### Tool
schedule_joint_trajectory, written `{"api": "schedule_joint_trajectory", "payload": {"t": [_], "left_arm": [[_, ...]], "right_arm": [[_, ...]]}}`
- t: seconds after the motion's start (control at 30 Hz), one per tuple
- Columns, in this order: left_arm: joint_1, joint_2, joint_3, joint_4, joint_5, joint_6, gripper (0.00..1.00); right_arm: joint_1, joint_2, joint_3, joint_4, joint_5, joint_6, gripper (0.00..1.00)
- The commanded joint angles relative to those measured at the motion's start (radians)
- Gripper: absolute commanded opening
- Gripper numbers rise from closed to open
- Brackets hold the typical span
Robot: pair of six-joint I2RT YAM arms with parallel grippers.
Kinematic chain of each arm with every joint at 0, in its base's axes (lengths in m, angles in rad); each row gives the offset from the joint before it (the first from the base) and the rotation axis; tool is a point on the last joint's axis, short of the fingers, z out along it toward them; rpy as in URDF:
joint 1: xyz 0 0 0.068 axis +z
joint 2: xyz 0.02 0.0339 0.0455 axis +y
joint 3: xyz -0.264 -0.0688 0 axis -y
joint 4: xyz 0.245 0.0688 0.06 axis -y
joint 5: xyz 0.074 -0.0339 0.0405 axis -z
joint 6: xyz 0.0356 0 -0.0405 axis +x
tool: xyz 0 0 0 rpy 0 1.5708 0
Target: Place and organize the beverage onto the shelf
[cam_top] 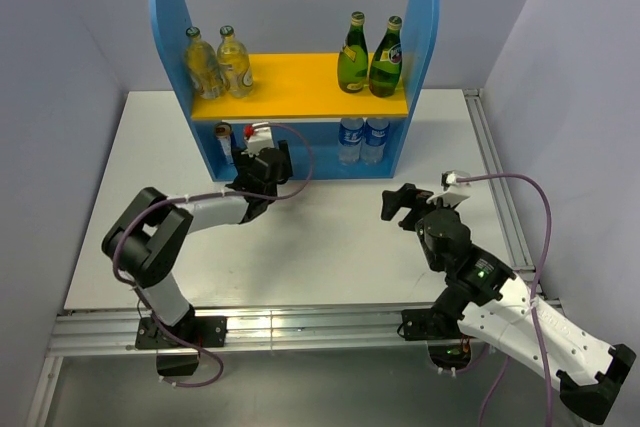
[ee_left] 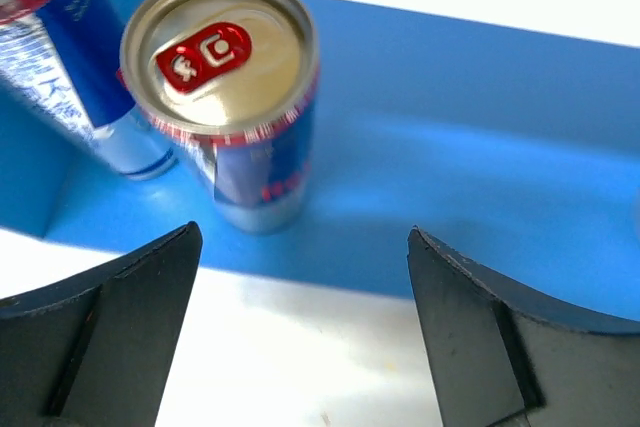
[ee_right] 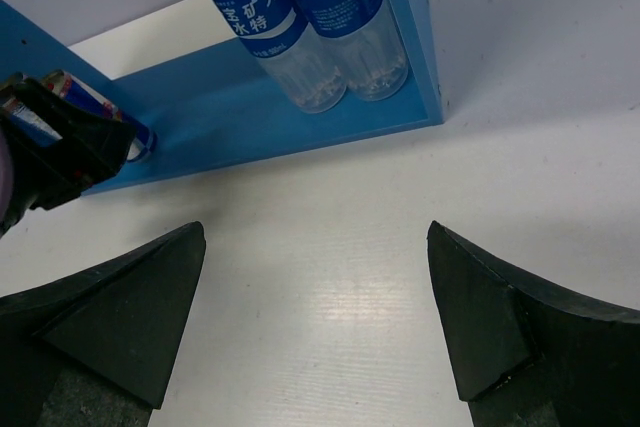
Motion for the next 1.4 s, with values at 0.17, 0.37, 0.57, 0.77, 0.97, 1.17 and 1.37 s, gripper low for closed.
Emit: {"api": "schedule_joint_trajectory", "payload": {"t": [0.17, 0.37, 0.57, 0.77, 0.97, 1.17, 1.37], "left_arm": [[-0.103, -0.179, -0.052, -0.239, -0.185, -0.194, 0.90], [-0.286, -0.337, 0.000, -0.594, -0.219, -0.302, 0.88], [-0.435, -0.532, 0.219, -1.088, -0.307, -0.483, 0.88], [-0.449, -0.710, 0.430, -1.217, -0.237, -0.408, 0.92], [-0.458, -0.835, 0.560, -1.235, -0.254, -0.316, 0.93], [-0.458, -0.892, 0.617, -1.247, -0.263, -0.272, 0.94], [-0.458, -0.882, 0.619, -1.282, -0.265, -0.282, 0.94]], "right_arm": [[0.006, 0.001, -0.008, 0.013, 0.009, 0.006, 0.99], [0.008, -0.031, -0.042, 0.140, -0.163, -0.032, 0.99], [0.015, 0.010, 0.154, -0.014, -0.185, 0.000, 0.99], [0.026, 0.098, 0.484, -0.185, -0.189, -0.032, 1.00], [0.032, 0.104, 0.644, -0.246, -0.182, -0.069, 1.00], [0.032, 0.083, 0.642, -0.263, -0.165, -0.066, 1.00], [0.032, 0.089, 0.639, -0.266, -0.151, -0.064, 1.00]]}}
